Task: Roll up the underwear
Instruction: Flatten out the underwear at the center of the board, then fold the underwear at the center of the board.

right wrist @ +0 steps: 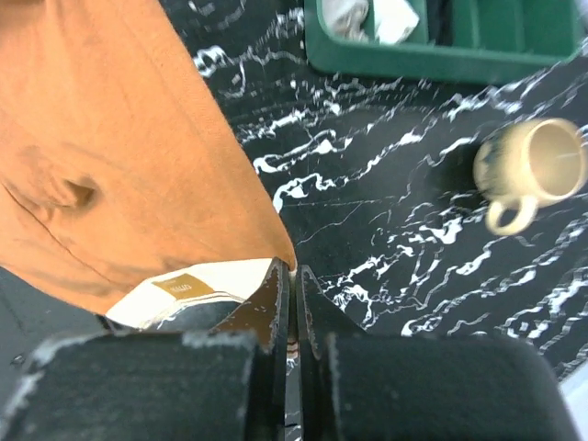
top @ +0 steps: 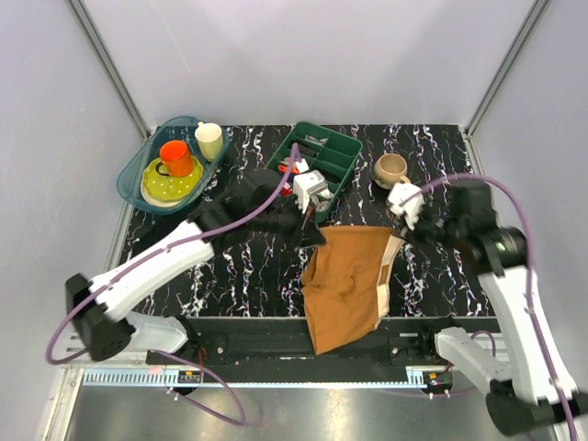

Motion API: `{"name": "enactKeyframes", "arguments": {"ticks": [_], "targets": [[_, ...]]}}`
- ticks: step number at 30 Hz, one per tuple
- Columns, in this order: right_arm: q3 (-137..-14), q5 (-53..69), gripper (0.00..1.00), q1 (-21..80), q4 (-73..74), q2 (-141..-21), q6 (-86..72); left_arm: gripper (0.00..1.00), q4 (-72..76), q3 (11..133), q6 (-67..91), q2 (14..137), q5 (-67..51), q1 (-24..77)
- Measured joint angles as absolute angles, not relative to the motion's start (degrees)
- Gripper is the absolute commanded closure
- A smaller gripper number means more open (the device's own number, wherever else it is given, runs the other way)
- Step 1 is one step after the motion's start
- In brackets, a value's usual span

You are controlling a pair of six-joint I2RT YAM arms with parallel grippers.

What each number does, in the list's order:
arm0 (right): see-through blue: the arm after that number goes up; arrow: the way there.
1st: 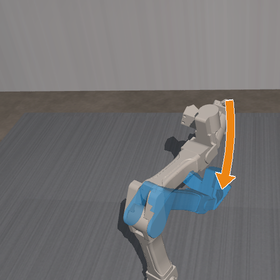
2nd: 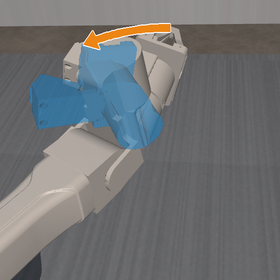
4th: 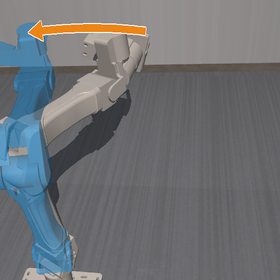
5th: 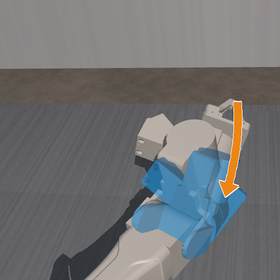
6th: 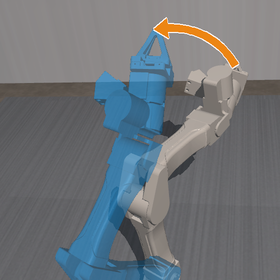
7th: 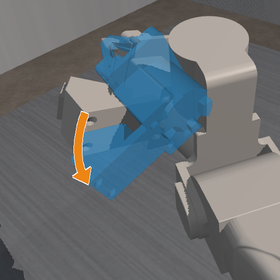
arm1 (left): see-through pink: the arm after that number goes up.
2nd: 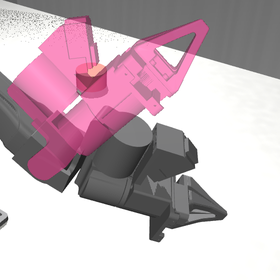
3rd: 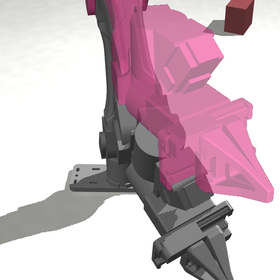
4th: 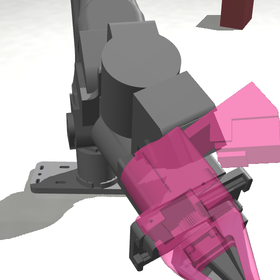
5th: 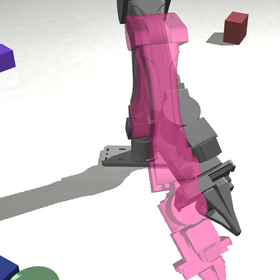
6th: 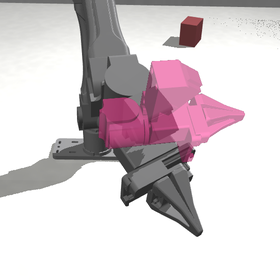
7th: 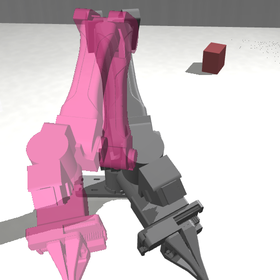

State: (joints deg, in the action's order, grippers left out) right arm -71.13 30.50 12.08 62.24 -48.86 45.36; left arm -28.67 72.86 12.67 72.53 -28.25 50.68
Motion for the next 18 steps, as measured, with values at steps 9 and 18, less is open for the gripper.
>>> {"name": "enactKeyframes", "arguments": {"ticks": [9,18], "targets": [[-64.55,24.80,1.00,11.55,40.95,-80.16,44.95,0.95,-24.29,77.62,3.11,99.37,-22.48,40.51],[-70.81,26.24,1.00,10.07,34.59,-91.46,45.28,0.89,-22.98,83.26,-5.19,108.64,-15.64,37.01]]}}
